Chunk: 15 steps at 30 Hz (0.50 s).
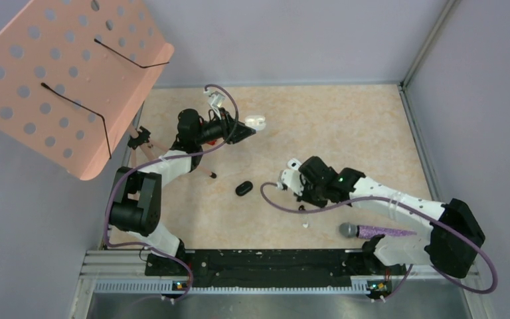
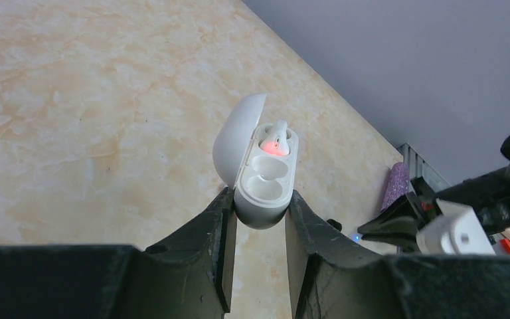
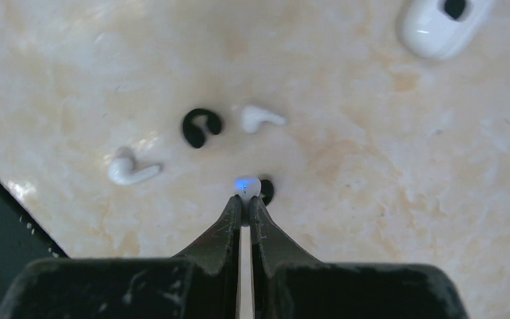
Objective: Insert the wireless bluetooth earbuds into the charging case
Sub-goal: Pick up the earbud from the center of the board, then place the earbud at the center of the board.
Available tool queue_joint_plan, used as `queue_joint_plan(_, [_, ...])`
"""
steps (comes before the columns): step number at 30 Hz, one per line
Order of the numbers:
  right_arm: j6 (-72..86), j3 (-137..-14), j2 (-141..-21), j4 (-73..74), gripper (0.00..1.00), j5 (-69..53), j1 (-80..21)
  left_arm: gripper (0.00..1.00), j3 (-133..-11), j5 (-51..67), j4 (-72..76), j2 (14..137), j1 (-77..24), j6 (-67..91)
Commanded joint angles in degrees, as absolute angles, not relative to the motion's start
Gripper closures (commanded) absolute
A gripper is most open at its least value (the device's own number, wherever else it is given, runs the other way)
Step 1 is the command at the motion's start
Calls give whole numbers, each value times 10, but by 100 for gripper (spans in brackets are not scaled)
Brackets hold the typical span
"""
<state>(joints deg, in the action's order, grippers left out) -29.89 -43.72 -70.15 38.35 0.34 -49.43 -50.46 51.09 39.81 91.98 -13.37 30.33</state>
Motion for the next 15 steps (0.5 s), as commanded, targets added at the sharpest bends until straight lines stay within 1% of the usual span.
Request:
queue_joint_plan(1, [-157, -535, -741, 398, 100, 53, -411, 100, -523, 495, 399, 899, -131, 306])
queue_joint_plan(5, [-32, -599, -828, 446, 100, 24, -282, 100, -529, 488, 360, 887, -131, 288])
queue_joint_plan(9, [71, -614, -877, 459, 100, 58, -185, 100, -540, 483, 328, 882, -131, 278])
queue_joint_plan(12, [110, -627, -907, 467, 100, 46, -148, 100, -549, 482, 317, 884, -131, 272])
queue_joint_plan(15, [136, -643, -932, 471, 99, 27, -146, 100, -557, 481, 311, 890, -131, 267])
